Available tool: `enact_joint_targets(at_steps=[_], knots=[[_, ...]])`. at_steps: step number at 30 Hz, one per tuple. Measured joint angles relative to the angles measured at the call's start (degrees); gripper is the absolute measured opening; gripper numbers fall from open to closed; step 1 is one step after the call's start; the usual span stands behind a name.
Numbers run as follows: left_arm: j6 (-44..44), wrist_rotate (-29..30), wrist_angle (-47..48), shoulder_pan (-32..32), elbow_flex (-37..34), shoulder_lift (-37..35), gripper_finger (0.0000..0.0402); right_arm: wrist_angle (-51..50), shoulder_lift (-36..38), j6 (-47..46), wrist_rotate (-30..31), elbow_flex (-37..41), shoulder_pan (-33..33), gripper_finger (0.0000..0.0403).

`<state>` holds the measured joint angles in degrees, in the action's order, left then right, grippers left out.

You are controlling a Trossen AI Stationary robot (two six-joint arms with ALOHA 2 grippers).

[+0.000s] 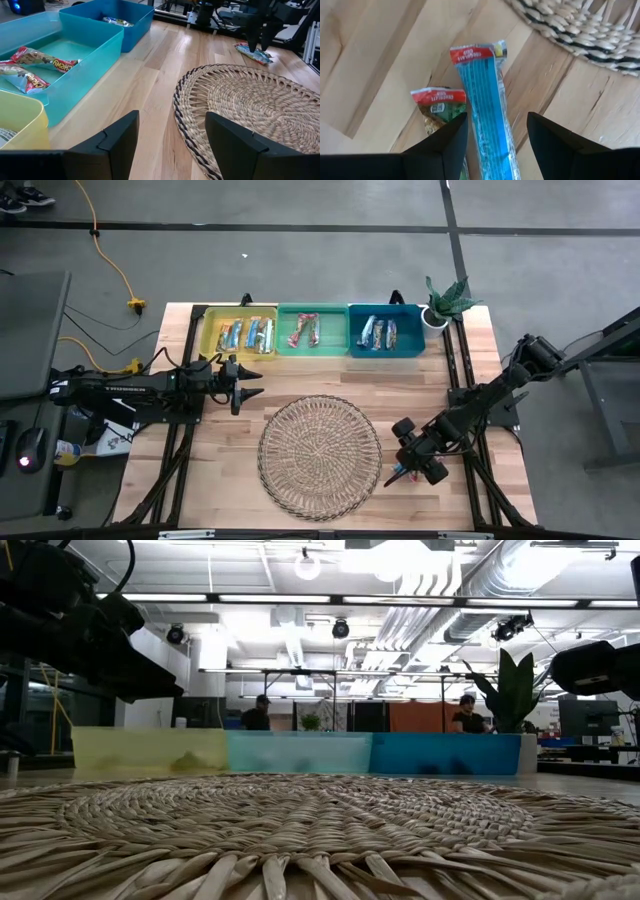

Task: Pick and place Granola Bars by type
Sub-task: Put the red granola bar into the green bin

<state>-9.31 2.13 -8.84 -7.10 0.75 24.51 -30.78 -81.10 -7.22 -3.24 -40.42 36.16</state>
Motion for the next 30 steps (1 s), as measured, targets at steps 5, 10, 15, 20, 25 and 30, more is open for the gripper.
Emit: enact_joint_targets(at_steps=[5, 10, 15, 20, 25, 30], knots=[[0.0, 0.0, 0.0, 0.0, 0.0, 0.0, 0.0225, 2.4, 0.0, -1.1, 0.6, 0.0, 0.0, 0.0191], [0.0, 0.0, 0.0, 0.0, 0.0, 0.0, 0.0225, 3.6, 0.0, -3.2, 1.2, 0.0, 0.2, 0.0191], [0.0, 0.0, 0.0, 0.0, 0.0, 0.0, 0.0225, 7.4, 0.0, -4.3, 1.6, 0.0, 1.3, 0.0191], [0.0, 0.0, 0.0, 0.0, 0.0, 0.0, 0.0225, 9.9, 0.0, -7.4, 2.8, 0.0, 2.6, 0.0191], [0.0, 0.0, 0.0, 0.0, 0.0, 0.0, 0.0225, 14.0, 0.0, -8.2, 5.2, 0.0, 4.1, 0.0191], [0.0, 0.0, 0.0, 0.0, 0.0, 0.0, 0.0225, 18.2, 0.0, -9.9, 8.0, 0.0, 4.4, 0.0191]])
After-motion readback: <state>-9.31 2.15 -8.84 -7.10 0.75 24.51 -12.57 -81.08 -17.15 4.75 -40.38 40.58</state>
